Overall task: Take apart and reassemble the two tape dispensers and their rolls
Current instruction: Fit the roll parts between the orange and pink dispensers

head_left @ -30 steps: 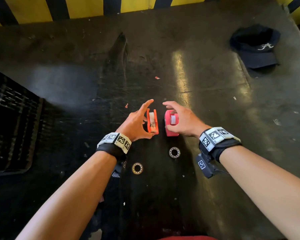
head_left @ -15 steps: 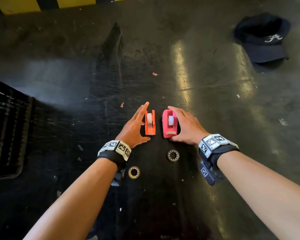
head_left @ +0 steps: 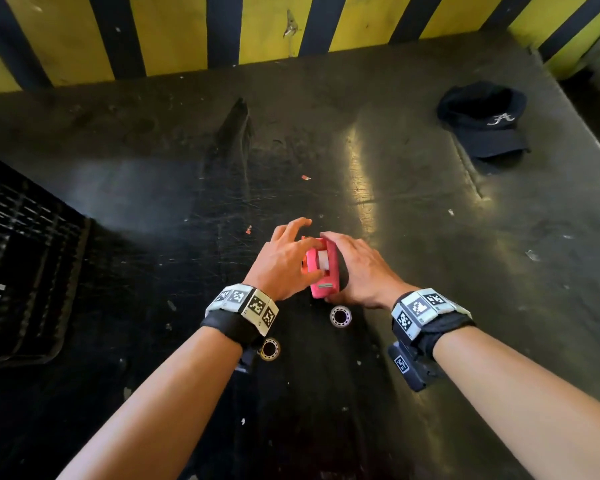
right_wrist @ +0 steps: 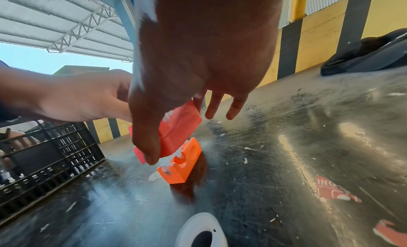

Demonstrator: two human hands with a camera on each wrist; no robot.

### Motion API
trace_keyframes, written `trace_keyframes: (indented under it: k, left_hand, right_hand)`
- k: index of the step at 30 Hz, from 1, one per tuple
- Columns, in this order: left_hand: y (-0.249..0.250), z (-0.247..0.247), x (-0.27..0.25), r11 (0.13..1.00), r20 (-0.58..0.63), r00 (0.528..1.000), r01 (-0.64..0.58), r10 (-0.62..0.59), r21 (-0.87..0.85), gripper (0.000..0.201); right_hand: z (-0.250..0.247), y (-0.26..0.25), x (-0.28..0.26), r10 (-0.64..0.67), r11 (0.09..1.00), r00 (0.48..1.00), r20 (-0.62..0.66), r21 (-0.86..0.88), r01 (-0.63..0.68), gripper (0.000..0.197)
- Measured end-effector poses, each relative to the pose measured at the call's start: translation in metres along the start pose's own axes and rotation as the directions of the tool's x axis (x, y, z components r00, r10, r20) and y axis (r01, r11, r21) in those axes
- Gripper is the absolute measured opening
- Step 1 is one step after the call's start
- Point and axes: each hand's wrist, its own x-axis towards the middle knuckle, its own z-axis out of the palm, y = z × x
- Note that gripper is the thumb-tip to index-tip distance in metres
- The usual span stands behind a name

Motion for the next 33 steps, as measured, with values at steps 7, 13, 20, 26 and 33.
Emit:
trace_keyframes:
  k: [7, 13, 20, 26, 33]
  left_hand:
    - [0.002, -0.006, -0.008, 0.996, -0.042, 0.999, 0.001, -0.005, -0.093, 0.047]
    - [-0.002, -0.018, -0.001, 0.98, -0.059, 0.998, 0.006, -0.018, -0.197, 0.04]
    - [-0.014, -0.013, 0.006, 0.975, -0.047, 0.998, 0.04, -0.051, -0.218, 0.043]
    - [-0.02, -0.006, 0.004, 0.964, -0.053, 0.996, 0.051, -0.067, -0.262, 0.044]
    - [-0.023, -0.002, -0.01, 0.962, -0.081, 0.995, 0.037, -0.061, -0.27, 0.046]
  right_hand:
    - [-0.004, 0.001, -0.001, 0.057, 0.998, 0.996, 0.07, -0.039, -0.054, 0.125]
    - [-0.002, 0.017, 0.025, 0.171, 0.984, 0.981, 0.091, -0.064, -0.166, 0.123]
    - [0.008, 0.028, 0.052, 0.263, 0.964, 0.957, 0.12, -0.08, -0.255, 0.12]
    - [0.019, 0.034, 0.049, 0.265, 0.964, 0.958, 0.105, -0.026, -0.264, 0.135]
    - [-0.008, -0.003, 0.024, 0.128, 0.909, 0.988, -0.085, 0.407, -0.083, 0.011]
